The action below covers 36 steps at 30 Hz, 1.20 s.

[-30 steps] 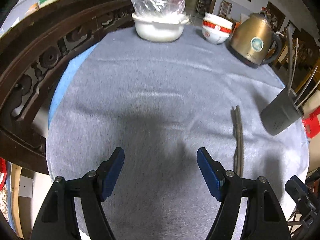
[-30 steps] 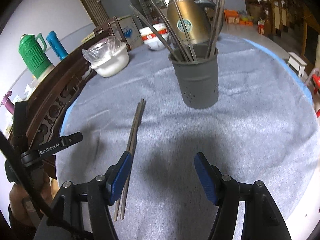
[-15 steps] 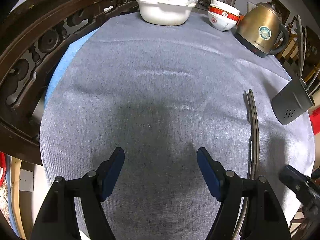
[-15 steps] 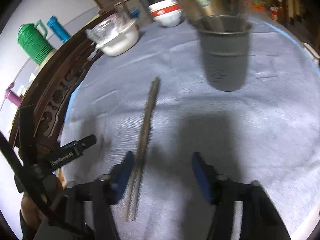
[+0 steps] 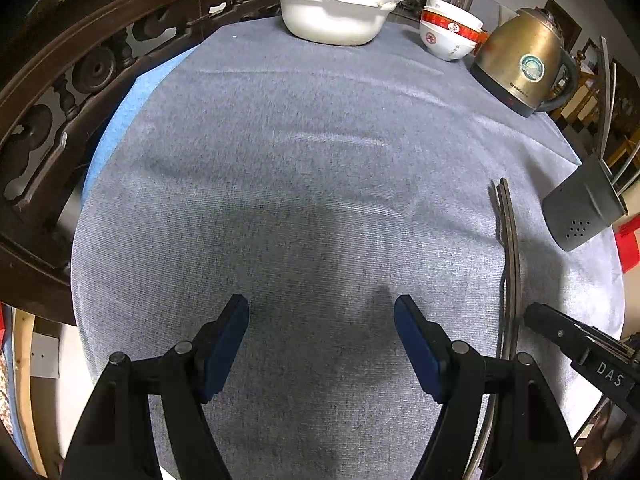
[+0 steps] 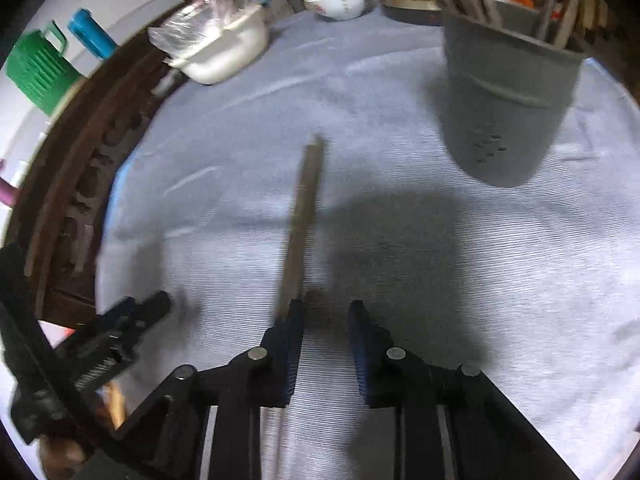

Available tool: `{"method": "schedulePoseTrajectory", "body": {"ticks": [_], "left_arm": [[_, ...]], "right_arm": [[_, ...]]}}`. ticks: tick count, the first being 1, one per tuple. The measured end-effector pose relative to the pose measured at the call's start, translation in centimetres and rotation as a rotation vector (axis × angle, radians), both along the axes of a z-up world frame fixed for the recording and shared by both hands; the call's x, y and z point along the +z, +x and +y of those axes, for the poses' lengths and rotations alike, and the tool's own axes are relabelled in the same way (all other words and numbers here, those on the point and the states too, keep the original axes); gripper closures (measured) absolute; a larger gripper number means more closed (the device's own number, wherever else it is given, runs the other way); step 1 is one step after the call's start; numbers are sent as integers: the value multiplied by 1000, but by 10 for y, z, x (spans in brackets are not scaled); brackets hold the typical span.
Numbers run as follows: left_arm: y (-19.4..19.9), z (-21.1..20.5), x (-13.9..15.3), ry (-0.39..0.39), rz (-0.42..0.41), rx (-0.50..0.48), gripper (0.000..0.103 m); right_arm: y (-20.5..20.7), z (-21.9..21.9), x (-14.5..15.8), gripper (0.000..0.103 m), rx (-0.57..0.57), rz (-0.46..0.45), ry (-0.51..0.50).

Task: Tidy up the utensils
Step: 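Close the right tool on one of the last dark chopsticks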

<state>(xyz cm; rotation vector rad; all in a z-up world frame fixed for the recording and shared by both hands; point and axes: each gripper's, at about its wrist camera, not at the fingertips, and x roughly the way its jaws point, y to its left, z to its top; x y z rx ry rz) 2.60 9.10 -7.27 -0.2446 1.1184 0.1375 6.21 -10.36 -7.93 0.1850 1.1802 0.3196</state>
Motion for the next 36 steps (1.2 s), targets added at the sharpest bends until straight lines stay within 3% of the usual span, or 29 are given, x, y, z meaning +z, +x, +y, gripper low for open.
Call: {"method": "schedulePoseTrajectory", "body": {"ticks": [7, 19, 27, 29, 36], "left_arm": [[2, -4, 1, -3, 2, -12, 27], [-1, 1, 6, -9, 1, -27, 27], [-1, -6, 10, -2, 10, -51, 27], [1, -11, 12, 0, 14, -66, 28], [14, -39, 22, -34, 44, -150, 28]], "right_arm": [[6, 7, 4, 78, 14, 3, 50], [7, -3, 0, 78, -13, 45, -10], [28, 7, -1, 78, -4, 54, 10], [31, 7, -1, 94, -7, 65, 7], [23, -19, 6, 97, 102, 90, -105]]}}
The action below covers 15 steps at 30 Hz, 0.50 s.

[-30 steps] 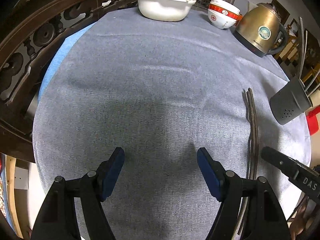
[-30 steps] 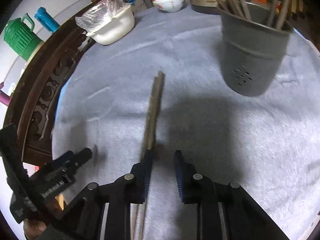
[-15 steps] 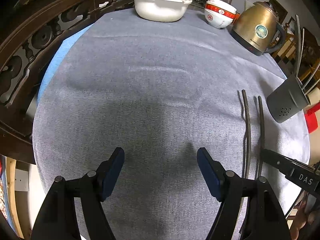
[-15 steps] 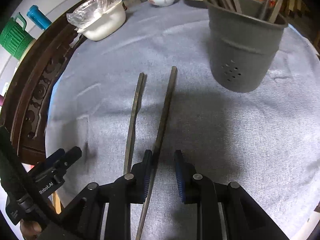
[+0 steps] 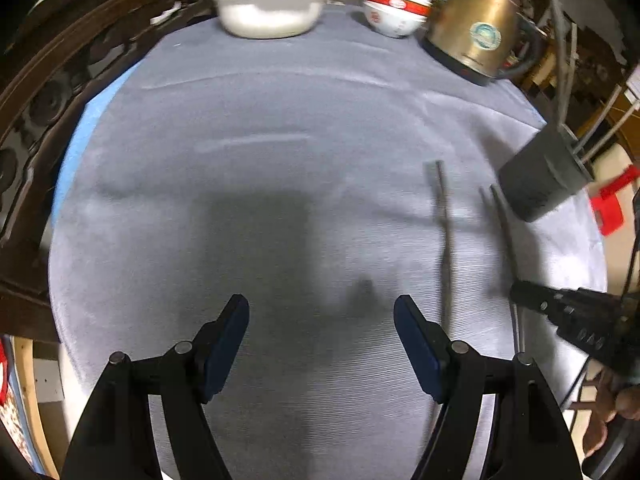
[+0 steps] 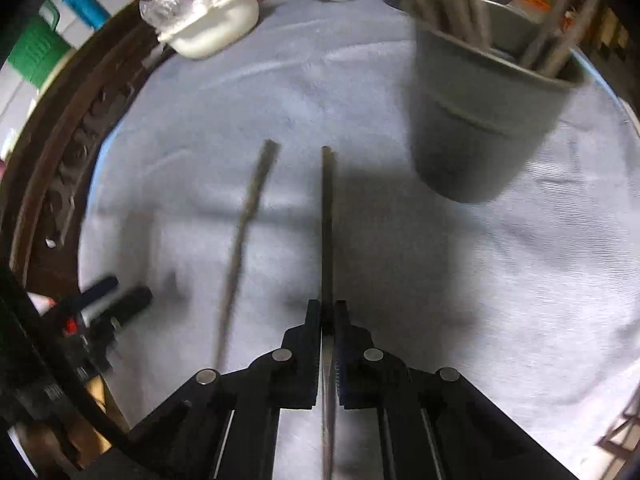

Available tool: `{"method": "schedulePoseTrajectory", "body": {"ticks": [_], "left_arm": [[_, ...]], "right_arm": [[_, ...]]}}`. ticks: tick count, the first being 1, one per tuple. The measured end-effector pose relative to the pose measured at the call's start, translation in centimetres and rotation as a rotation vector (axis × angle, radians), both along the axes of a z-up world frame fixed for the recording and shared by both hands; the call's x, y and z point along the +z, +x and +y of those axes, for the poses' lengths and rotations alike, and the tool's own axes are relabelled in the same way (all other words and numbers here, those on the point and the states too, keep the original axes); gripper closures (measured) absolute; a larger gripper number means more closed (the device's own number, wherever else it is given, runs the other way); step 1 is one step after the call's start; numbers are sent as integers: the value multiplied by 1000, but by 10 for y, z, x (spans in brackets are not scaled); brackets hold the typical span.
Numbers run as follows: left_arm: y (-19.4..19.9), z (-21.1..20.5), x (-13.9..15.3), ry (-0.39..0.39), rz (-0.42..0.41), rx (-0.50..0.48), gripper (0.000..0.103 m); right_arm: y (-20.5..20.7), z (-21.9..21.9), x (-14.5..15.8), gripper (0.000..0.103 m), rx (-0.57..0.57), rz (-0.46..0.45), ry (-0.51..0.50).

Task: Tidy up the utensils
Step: 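Close the right tool on one of the last dark chopsticks, then close the left tool on the other chopstick while the right tool holds its own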

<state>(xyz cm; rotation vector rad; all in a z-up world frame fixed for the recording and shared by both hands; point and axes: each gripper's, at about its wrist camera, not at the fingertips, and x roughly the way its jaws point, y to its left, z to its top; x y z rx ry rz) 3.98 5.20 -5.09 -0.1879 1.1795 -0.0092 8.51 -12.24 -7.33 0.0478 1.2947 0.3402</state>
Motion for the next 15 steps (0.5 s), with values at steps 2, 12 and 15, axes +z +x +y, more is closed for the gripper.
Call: {"method": "schedulePoseTrajectory", "body": {"ticks": [2, 12, 15], "left_arm": [[10, -15, 6, -24, 18, -30, 28], [58, -74, -19, 42, 185, -108, 56], [59, -76, -19, 73, 183, -121, 96]], "right_arm": [[-2, -14, -1, 97, 3, 10, -29], [-5, -46, -9, 94, -28, 40, 70], [-5, -51, -11, 94, -25, 43, 92]]}}
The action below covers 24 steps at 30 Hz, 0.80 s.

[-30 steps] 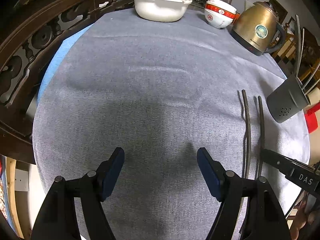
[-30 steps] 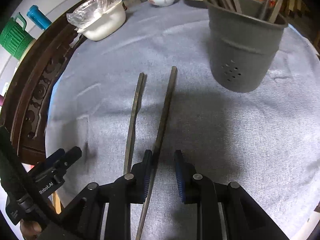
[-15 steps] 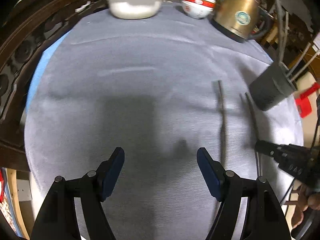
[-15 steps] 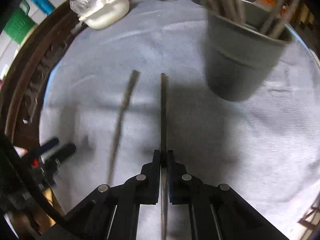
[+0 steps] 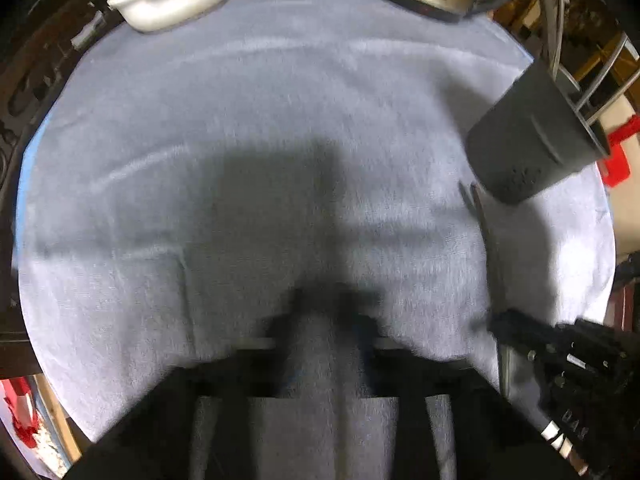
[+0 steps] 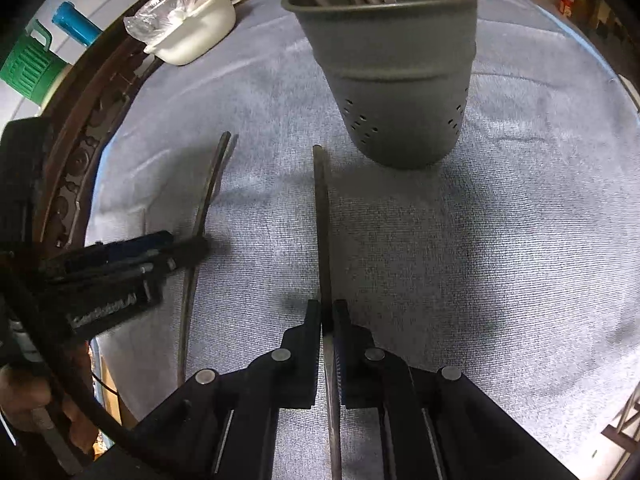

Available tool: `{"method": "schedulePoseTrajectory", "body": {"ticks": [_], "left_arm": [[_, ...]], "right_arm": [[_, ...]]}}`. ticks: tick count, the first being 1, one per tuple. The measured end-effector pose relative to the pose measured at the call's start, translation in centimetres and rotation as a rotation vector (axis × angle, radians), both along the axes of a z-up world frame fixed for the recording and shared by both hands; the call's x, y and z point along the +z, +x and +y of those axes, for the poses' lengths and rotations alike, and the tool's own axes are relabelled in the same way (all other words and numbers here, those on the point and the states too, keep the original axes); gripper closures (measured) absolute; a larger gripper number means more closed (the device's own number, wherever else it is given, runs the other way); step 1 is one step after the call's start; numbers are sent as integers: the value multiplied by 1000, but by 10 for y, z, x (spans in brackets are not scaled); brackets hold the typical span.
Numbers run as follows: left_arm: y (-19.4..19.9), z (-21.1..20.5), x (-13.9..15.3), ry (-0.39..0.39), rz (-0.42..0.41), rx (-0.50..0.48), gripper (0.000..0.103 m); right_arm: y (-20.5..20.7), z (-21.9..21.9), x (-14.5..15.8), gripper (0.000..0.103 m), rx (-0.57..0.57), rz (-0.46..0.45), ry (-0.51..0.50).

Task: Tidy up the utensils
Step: 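Close the left tool on the other chopstick while the right tool holds its own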

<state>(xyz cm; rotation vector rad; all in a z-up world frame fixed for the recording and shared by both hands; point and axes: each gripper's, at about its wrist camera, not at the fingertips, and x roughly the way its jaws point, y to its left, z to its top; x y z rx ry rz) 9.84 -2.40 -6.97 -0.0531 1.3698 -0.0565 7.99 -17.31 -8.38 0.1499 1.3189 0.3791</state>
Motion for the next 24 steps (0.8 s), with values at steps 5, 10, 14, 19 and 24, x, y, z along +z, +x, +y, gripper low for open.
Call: {"method": "schedulePoseTrajectory", "body": {"ticks": [5, 10, 14, 19, 24], "left_arm": [[-10, 13, -4, 2, 48, -47, 96], [-6, 26, -5, -20, 69, -11, 88], [9, 30, -7, -35, 64, 8, 74], [6, 26, -12, -32, 49, -29, 96], [-7, 45, -15, -89, 47, -19, 98]], "right_arm": [[3, 3, 2, 94, 29, 27, -11], [15, 12, 10, 87, 61, 30, -74], [24, 15, 10, 79, 34, 30, -92], [32, 23, 11, 85, 45, 14, -149], [31, 33, 11, 97, 82, 17, -184]]}}
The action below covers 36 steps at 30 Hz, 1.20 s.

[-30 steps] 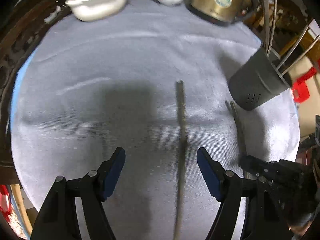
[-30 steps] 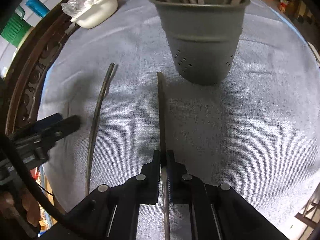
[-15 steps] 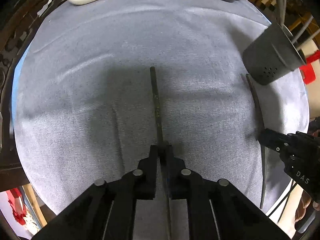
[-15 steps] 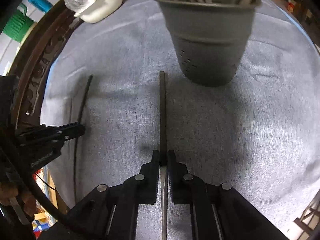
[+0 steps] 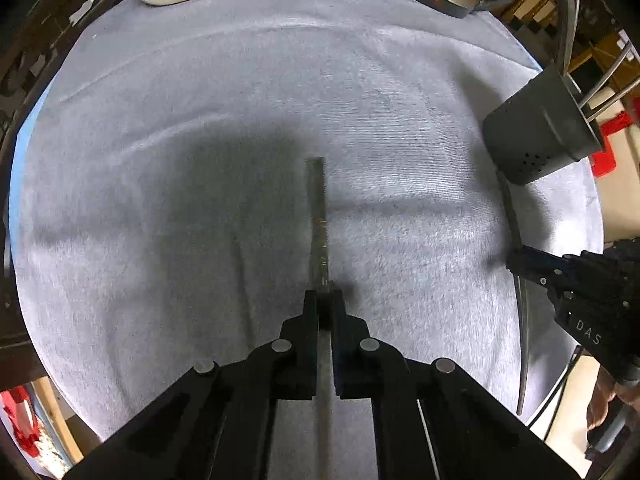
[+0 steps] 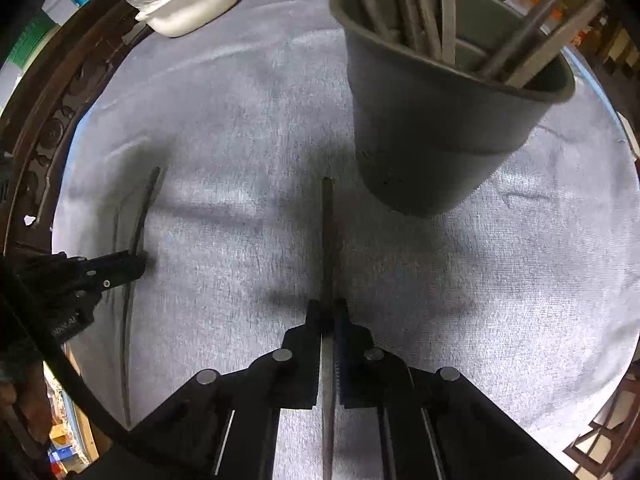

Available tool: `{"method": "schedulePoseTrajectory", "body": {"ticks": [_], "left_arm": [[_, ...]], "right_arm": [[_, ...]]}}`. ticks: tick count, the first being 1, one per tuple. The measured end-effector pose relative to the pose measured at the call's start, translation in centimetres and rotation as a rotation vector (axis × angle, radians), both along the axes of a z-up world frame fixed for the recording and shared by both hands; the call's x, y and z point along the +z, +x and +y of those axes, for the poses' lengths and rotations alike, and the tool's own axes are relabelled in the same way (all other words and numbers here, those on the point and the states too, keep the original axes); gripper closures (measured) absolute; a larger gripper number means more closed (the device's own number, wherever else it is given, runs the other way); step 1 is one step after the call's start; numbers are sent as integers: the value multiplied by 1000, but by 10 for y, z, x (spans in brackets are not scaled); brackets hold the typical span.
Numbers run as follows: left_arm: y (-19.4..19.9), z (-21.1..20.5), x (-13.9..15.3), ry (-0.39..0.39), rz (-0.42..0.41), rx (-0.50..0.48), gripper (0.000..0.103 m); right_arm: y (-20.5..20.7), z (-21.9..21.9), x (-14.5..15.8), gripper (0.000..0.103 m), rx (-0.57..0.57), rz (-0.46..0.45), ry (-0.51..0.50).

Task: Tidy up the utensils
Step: 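Close the left tool on the other chopstick while the right tool holds its own, then lift both held chopsticks upright and carry them toward the grey cup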

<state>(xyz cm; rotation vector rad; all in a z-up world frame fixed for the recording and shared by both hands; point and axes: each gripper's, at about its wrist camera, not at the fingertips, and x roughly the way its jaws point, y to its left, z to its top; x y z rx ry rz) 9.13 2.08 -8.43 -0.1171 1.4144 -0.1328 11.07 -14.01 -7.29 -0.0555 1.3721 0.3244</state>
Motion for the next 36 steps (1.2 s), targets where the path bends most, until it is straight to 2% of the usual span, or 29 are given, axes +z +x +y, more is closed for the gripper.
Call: {"method": "schedulePoseTrajectory", "body": {"ticks": [7, 10, 12, 17, 22, 25, 28, 31, 36], "left_arm": [[-10, 33, 9, -100, -40, 93, 98], [-15, 47, 28, -143, -122, 137, 98], [-15, 50, 43, -144, -185, 166, 98], [-12, 52, 84, -138, -396, 221, 98], [-23, 37, 93, -106, -579, 256, 98], [-31, 33, 101, -82, -661, 274, 98], [-40, 33, 107, -68, -735, 279, 98], [-49, 28, 112, -40, -767, 274, 98], [-58, 22, 110, -1, -794, 248, 97]], "right_arm": [[-21, -6, 14, 97, -27, -51, 96], [-28, -3, 28, 97, -26, -109, 132], [-33, -1, 45, 97, -29, -172, 168], [-56, -5, 83, 97, -69, -380, 241], [-80, -14, 106, 97, -128, -599, 259], [-96, -26, 121, 97, -187, -739, 258], [-90, -20, 126, 97, -222, -860, 232], [-91, -17, 125, 97, -250, -934, 210], [-95, -20, 107, 97, -269, -904, 193]]}}
